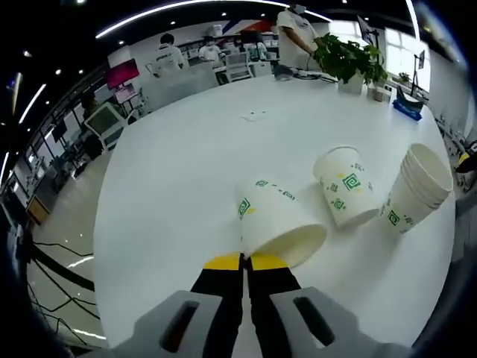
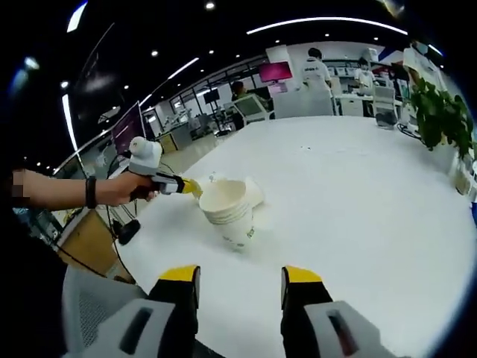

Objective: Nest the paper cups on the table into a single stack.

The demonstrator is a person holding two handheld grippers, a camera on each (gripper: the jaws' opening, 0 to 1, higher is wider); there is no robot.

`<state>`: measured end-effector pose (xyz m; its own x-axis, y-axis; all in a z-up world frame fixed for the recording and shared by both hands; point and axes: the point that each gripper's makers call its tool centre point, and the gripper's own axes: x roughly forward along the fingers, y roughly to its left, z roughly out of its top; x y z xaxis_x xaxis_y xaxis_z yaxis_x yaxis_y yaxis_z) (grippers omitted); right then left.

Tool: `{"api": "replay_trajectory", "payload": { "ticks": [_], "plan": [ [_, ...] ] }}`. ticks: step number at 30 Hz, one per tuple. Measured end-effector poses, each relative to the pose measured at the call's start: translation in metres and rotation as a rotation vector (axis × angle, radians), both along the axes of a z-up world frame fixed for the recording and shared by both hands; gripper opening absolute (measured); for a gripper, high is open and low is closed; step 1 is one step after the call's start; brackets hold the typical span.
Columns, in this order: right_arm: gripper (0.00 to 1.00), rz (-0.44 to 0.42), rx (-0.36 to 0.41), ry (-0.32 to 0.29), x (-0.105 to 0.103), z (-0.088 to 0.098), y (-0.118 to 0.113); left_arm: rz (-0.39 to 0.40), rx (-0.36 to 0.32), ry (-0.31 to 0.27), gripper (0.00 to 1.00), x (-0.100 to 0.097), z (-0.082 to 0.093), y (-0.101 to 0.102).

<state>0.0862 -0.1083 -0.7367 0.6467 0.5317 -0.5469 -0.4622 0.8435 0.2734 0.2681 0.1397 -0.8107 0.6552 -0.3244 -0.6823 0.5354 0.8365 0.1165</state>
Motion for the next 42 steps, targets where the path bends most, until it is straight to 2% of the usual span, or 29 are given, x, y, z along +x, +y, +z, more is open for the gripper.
{"api": "replay_trajectory", "payload": {
  "ticks": [2, 4, 7, 9, 10, 17, 19, 20, 25, 29, 31, 37, 39, 42],
  "plan": [
    [0.43, 0.020, -0.015, -0.028, 0.007, 0.004, 0.001, 0.027, -0.013, 0.005, 0.00, -0.007, 0.001, 0.007],
    [0.42, 0.038, -0.017, -0.048, 0.013, 0.015, 0.007, 0.029, -0.016, 0.008, 0.00, -0.017, 0.010, -0.001],
    [0.42, 0.074, -0.028, -0.072, 0.022, 0.025, 0.014, 0.037, -0.017, 0.011, 0.00, -0.024, 0.012, -0.001],
    [0.42, 0.097, -0.038, -0.084, 0.030, 0.025, 0.017, 0.037, -0.018, 0.009, 0.00, -0.028, 0.016, -0.005],
    [0.42, 0.105, -0.043, -0.088, 0.032, 0.027, 0.019, 0.042, -0.023, 0.009, 0.00, -0.026, 0.015, 0.000],
    [0.42, 0.163, -0.055, -0.133, 0.050, 0.047, 0.041, 0.048, -0.032, 0.003, 0.00, -0.046, 0.031, -0.012],
    [0.42, 0.174, -0.060, -0.142, 0.054, 0.048, 0.045, 0.051, -0.035, 0.003, 0.00, -0.048, 0.033, -0.014],
    [0.42, 0.199, -0.066, -0.155, 0.058, 0.049, 0.054, 0.061, -0.041, 0.004, 0.00, -0.052, 0.034, -0.010],
    [0.42, 0.264, -0.086, -0.187, 0.067, 0.060, 0.086, 0.037, -0.038, 0.004, 0.00, -0.067, 0.038, -0.025],
    [0.45, 0.298, -0.145, -0.172, 0.072, 0.049, 0.113, 0.042, -0.047, 0.011, 0.00, -0.070, 0.039, -0.023],
    [0.45, 0.309, -0.138, -0.173, 0.072, 0.049, 0.125, 0.072, -0.064, 0.013, 0.00, -0.074, 0.042, -0.025],
    [0.47, 0.338, -0.118, -0.179, 0.071, 0.045, 0.156, 0.090, -0.091, 0.015, 0.00, -0.081, 0.047, -0.027],
    [0.49, 0.339, -0.135, -0.197, 0.073, 0.043, 0.164, 0.111, -0.101, 0.012, 0.00, -0.088, 0.051, -0.023],
    [0.52, 0.354, -0.194, -0.180, 0.070, 0.033, 0.170, 0.145, -0.129, 0.028, 0.00, -0.096, 0.054, -0.025]
  ]
}}
